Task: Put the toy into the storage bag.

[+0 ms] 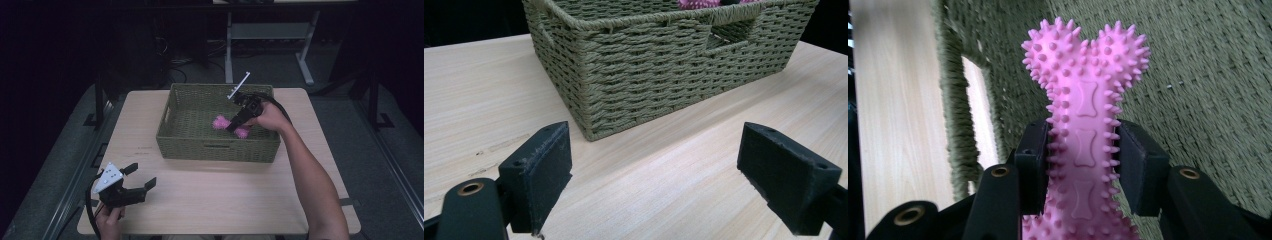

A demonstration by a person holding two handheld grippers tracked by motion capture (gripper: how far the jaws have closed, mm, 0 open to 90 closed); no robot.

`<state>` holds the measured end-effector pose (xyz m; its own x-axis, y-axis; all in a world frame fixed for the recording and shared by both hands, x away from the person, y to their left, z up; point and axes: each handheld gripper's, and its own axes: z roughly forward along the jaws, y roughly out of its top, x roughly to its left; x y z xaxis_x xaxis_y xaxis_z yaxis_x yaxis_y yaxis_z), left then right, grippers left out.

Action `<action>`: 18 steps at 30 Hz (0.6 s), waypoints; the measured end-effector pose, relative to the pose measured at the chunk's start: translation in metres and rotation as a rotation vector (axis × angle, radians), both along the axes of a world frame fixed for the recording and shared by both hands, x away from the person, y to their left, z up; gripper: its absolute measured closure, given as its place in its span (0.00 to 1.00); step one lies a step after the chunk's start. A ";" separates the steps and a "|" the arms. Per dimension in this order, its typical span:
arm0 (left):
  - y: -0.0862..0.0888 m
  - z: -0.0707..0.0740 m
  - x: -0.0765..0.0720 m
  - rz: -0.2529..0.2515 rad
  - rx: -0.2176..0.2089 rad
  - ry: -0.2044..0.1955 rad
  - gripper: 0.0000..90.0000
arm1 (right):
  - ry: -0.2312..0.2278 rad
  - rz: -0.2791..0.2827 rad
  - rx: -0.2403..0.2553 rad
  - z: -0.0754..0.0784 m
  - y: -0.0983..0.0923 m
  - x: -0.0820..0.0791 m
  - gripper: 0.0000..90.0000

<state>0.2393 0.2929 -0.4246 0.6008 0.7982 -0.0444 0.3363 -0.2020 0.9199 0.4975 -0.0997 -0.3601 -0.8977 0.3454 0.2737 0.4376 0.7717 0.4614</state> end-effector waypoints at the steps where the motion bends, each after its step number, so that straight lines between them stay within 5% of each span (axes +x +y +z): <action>1: 0.000 0.000 0.000 0.000 0.000 -0.001 0.15 | 0.000 -0.003 -0.002 -0.001 0.000 0.000 0.64; 18: 0.000 0.000 -0.001 0.005 -0.001 -0.001 0.15 | 0.011 -0.034 -0.011 -0.009 -0.006 0.001 0.64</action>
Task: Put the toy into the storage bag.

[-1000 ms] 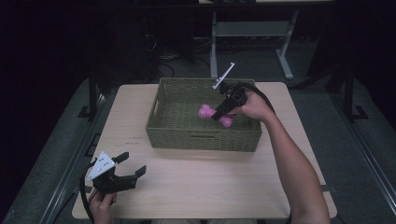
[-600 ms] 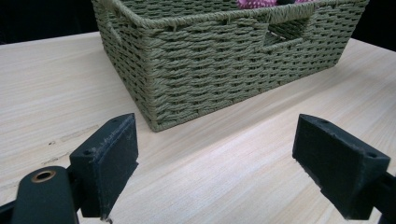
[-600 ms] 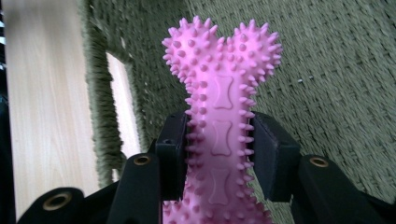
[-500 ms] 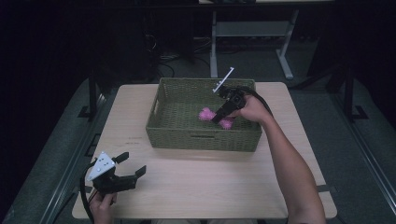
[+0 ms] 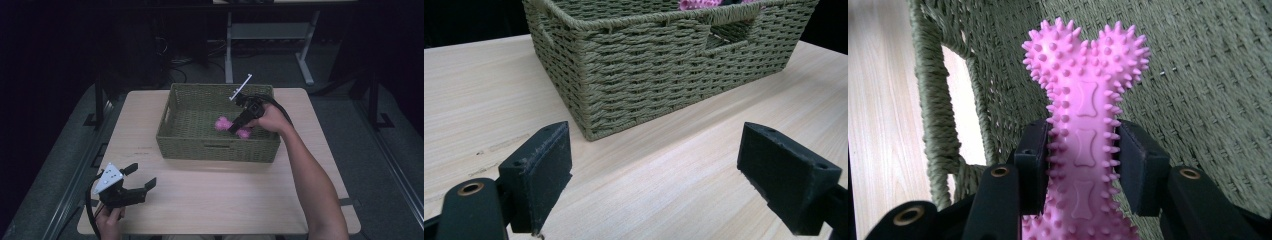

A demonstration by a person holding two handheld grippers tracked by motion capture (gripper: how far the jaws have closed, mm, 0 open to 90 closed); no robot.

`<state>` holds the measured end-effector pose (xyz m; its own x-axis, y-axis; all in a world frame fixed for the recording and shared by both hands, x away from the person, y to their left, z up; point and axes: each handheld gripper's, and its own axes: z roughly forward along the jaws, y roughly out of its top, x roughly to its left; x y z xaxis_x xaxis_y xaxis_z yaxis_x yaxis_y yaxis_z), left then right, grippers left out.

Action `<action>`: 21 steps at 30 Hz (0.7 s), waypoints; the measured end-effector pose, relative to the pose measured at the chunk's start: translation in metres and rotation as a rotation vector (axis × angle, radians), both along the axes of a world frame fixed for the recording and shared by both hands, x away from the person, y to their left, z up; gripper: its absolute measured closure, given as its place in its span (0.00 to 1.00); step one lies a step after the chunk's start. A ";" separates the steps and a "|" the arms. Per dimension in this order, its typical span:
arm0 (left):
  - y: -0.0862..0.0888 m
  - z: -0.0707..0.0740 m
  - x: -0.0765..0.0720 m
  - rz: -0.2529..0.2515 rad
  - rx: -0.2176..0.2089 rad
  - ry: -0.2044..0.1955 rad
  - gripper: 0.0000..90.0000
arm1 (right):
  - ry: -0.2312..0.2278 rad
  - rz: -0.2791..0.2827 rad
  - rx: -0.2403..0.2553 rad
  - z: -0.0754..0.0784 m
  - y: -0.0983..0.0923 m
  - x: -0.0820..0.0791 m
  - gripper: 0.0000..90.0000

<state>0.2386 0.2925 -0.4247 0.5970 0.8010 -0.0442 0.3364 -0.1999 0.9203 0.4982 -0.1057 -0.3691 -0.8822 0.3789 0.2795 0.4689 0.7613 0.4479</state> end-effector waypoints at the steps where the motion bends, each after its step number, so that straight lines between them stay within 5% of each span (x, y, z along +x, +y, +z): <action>1: 0.000 0.000 0.000 0.000 0.000 0.002 0.15 | 0.001 0.001 0.002 -0.001 0.000 0.000 0.64; 21: -0.001 0.000 0.001 0.004 -0.007 0.005 0.15 | 0.018 -0.015 0.004 -0.013 0.003 0.005 0.64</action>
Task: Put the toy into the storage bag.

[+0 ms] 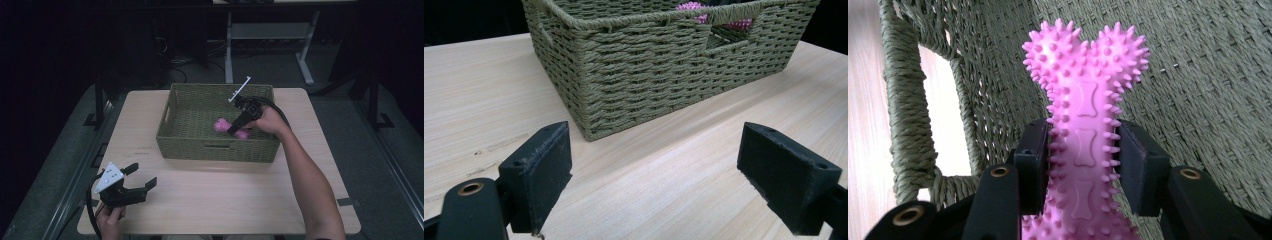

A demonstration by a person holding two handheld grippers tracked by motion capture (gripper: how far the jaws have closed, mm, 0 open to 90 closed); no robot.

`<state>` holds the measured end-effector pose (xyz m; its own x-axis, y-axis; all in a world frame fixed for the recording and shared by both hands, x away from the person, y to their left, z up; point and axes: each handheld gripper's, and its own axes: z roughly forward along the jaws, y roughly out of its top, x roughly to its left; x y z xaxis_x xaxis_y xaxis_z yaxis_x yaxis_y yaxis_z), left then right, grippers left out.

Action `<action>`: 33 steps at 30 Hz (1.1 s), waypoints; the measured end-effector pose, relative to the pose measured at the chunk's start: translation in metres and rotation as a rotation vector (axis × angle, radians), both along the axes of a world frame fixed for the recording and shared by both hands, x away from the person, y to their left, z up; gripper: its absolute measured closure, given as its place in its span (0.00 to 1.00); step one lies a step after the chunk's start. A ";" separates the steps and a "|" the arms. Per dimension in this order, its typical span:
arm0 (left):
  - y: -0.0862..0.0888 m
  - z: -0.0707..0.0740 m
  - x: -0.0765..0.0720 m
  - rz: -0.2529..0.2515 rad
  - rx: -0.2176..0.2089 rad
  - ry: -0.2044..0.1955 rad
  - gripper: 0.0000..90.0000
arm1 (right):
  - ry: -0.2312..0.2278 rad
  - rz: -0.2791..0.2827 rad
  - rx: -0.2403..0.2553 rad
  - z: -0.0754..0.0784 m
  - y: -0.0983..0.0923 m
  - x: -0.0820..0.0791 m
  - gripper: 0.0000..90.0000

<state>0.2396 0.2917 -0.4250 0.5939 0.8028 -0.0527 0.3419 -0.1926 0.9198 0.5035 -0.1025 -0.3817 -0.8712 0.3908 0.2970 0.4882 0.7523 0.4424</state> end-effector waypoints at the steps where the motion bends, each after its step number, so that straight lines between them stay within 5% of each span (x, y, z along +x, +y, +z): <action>1: 0.000 0.000 0.000 0.001 -0.001 0.000 0.15 | 0.004 0.001 0.001 -0.001 0.001 0.000 0.64; 22: 0.001 0.001 0.000 0.000 -0.001 -0.005 0.15 | 0.014 0.003 -0.012 -0.005 0.005 0.001 0.63; 25: 0.001 0.001 -0.001 -0.003 -0.005 -0.007 0.15 | 0.014 -0.007 0.029 -0.001 0.004 0.000 0.63; 33: 0.001 0.001 -0.001 -0.001 -0.005 -0.006 0.15 | 0.006 -0.020 0.029 0.007 0.000 -0.003 0.58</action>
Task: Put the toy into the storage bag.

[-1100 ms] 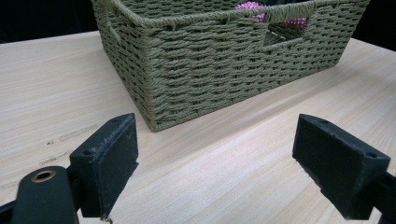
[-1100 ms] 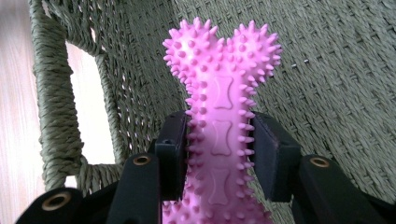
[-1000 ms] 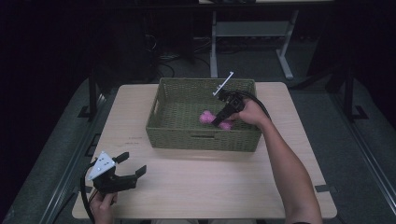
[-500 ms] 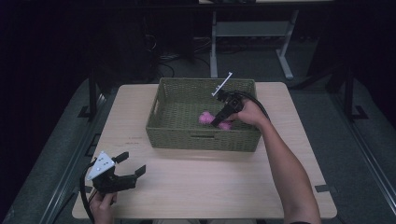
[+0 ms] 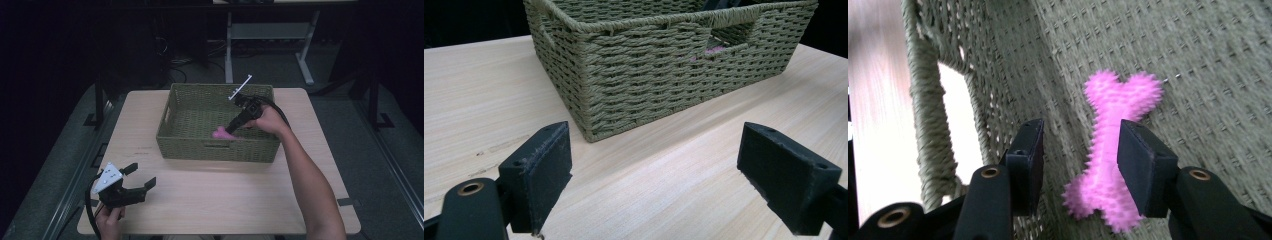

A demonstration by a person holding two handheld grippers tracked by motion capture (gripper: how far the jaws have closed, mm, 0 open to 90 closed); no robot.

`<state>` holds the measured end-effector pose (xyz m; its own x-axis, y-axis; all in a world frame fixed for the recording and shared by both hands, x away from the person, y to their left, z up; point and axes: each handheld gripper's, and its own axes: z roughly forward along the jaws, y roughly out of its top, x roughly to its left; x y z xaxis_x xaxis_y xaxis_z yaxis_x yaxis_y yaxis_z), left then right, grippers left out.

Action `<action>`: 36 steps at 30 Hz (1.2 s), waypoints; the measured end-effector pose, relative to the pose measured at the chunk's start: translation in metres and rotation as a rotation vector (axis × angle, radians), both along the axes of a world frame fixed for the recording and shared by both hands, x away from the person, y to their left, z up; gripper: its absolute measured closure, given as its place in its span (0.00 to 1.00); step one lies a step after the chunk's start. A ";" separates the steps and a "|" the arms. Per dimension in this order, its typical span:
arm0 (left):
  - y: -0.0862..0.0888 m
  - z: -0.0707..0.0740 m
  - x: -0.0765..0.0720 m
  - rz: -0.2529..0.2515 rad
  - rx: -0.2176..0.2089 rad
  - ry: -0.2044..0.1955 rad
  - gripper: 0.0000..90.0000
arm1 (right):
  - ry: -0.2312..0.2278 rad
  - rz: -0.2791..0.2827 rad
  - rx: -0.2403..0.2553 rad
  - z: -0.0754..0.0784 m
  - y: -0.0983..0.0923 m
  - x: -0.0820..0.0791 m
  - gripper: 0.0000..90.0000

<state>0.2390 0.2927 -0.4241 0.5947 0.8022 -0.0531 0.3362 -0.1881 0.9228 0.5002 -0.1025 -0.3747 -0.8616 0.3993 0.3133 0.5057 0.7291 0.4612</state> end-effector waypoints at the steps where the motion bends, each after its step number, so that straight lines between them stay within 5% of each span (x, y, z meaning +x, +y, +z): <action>1: 0.000 0.000 0.000 0.001 -0.001 0.000 0.15 | 0.000 0.002 -0.005 0.000 0.000 -0.001 0.58; 36: -0.002 -0.001 0.001 -0.004 0.012 0.002 0.15 | -0.061 -0.076 0.022 0.028 -0.032 -0.026 0.37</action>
